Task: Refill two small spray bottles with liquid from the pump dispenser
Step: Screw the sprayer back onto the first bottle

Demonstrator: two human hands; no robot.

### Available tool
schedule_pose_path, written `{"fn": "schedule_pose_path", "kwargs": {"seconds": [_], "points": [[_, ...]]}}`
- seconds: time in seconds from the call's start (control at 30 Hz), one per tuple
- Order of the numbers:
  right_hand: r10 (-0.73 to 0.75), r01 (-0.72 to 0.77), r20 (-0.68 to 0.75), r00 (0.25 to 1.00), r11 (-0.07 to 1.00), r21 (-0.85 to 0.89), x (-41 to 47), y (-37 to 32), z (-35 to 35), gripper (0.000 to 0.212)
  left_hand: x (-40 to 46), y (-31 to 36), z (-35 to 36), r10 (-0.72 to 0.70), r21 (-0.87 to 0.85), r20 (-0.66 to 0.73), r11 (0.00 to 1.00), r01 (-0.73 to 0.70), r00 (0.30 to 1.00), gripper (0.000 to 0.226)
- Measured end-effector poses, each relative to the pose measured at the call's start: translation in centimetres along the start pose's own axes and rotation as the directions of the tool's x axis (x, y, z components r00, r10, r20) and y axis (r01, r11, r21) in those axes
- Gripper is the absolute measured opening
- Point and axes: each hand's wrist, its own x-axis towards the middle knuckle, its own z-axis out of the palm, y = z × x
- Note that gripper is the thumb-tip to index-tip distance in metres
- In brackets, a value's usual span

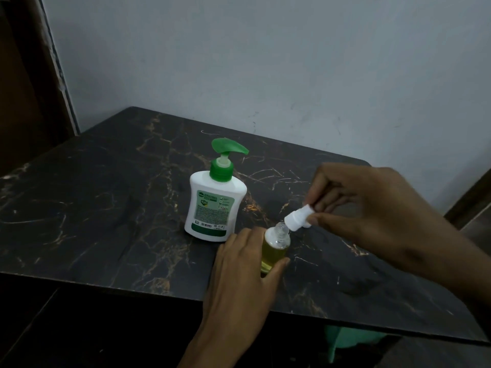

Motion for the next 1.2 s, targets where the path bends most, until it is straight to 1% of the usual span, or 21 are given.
{"fn": "schedule_pose_path", "kwargs": {"seconds": [0.1,0.2,0.37,0.47,0.57,0.6,0.7,0.73,0.77,0.83,0.9,0.97,1.0,1.07,1.13,1.2], "points": [[0.014,-0.009,0.075,0.997,0.997,-0.075,1.2,-0.2,0.8,0.023,0.0,-0.1,0.1,0.004,-0.006,-0.01,1.0,-0.005,1.0,0.03],[0.001,0.021,0.142,0.99,0.987,-0.157,2.0,-0.8,1.0,0.024,0.1,-0.2,0.2,0.004,-0.015,-0.017,1.0,-0.004,1.0,0.034],[-0.016,0.068,0.229,0.973,0.972,-0.225,2.7,-1.5,0.8,0.028,0.1,-0.4,0.3,-0.016,-0.009,-0.009,1.0,0.016,1.0,0.041],[-0.015,0.09,0.262,0.965,0.957,-0.275,3.1,-1.5,0.9,0.02,0.1,-0.2,0.1,-0.021,-0.031,0.01,0.999,0.021,1.0,0.042],[0.048,0.036,0.27,0.962,0.954,-0.298,3.3,-1.5,0.9,0.006,0.1,-0.1,0.1,-0.019,-0.037,0.008,0.999,0.019,1.0,0.037],[0.071,0.011,0.251,0.965,0.95,-0.313,3.4,-1.5,1.1,0.013,0.1,-0.1,0.1,-0.025,-0.038,0.007,0.999,0.025,1.0,0.036],[0.095,-0.005,0.187,0.978,0.901,-0.433,3.6,-1.2,2.0,0.055,0.1,-0.2,0.2,-0.036,-0.035,-0.011,0.999,0.036,0.999,0.038],[0.102,0.0,0.189,0.977,0.881,-0.473,3.6,-1.2,2.4,0.064,0.1,-0.2,0.1,-0.041,-0.037,-0.009,0.998,0.041,0.999,0.039],[0.118,-0.003,0.197,0.973,0.865,-0.502,3.5,-1.1,2.7,0.068,0.1,-0.1,0.0,-0.046,-0.039,-0.005,0.998,0.045,0.999,0.04],[0.127,-0.011,0.193,0.973,0.86,-0.511,3.1,-1.3,3.0,0.063,0.1,-0.1,0.0,-0.052,-0.04,0.014,0.998,0.053,0.999,0.04],[0.11,-0.01,0.175,0.979,0.87,-0.493,2.9,-1.4,3.0,0.054,0.2,-0.1,0.0,-0.06,-0.03,0.028,0.998,0.061,0.998,0.04],[0.072,0.022,0.214,0.974,0.913,-0.407,2.7,-1.3,2.8,0.03,0.3,-0.1,0.2,-0.067,-0.025,0.034,0.997,0.067,0.997,0.039],[0.048,0.047,0.256,0.966,0.934,-0.353,2.6,-1.4,2.7,0.024,0.3,-0.2,0.2,-0.071,-0.019,0.033,0.997,0.071,0.997,0.039],[-0.017,0.097,0.279,0.96,0.957,-0.274,2.5,-1.3,2.7,0.025,0.3,-0.3,0.2,-0.08,-0.011,0.032,0.997,0.08,0.996,0.04],[-0.039,0.125,0.273,0.961,0.944,-0.306,2.7,-1.3,2.8,0.018,0.2,-0.2,0.2,-0.079,-0.017,0.025,0.997,0.079,0.997,0.04],[0.019,0.087,0.267,0.964,0.922,-0.378,3.0,-1.4,3.2,0.013,0.2,-0.2,0.3,-0.063,-0.018,0.006,0.998,0.063,0.998,0.039]]}}
